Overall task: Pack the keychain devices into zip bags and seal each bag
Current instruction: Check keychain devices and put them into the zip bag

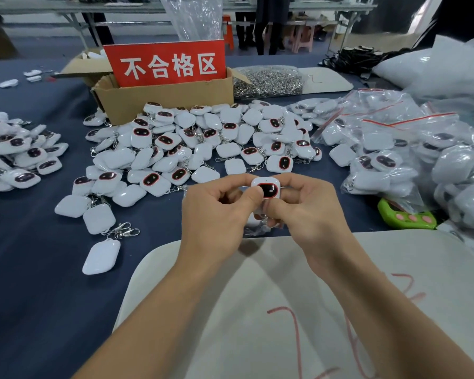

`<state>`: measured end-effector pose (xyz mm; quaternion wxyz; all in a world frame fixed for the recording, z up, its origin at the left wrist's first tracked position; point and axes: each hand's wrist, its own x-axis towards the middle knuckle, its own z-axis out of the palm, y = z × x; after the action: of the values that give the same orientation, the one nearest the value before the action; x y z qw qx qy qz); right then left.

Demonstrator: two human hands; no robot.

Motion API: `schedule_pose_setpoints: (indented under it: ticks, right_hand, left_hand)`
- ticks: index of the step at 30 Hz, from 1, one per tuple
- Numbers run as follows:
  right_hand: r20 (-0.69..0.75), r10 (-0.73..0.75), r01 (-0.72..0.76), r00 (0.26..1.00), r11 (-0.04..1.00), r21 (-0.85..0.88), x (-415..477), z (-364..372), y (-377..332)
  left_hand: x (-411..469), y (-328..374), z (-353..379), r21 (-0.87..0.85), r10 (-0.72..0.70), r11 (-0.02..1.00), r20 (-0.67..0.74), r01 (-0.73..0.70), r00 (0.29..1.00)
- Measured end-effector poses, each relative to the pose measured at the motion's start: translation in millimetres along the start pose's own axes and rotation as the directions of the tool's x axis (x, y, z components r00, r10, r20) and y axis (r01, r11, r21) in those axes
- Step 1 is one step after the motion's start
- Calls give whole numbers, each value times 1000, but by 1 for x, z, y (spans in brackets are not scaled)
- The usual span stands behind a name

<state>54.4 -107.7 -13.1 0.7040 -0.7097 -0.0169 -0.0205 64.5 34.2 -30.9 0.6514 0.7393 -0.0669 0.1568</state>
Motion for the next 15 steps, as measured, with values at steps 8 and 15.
schedule_pose_setpoints:
  ticks: [8, 15]
  right_hand:
    - [-36, -65, 66, 997, 997, 27, 0, -2, -2]
    - [-158, -211, 223, 965, 973, 64, 7, -21, -7]
  left_hand:
    - [0, 8, 2, 9, -29, 1000, -76, 30, 997]
    - [-8, 3, 1, 203, 101, 976, -134, -73, 986]
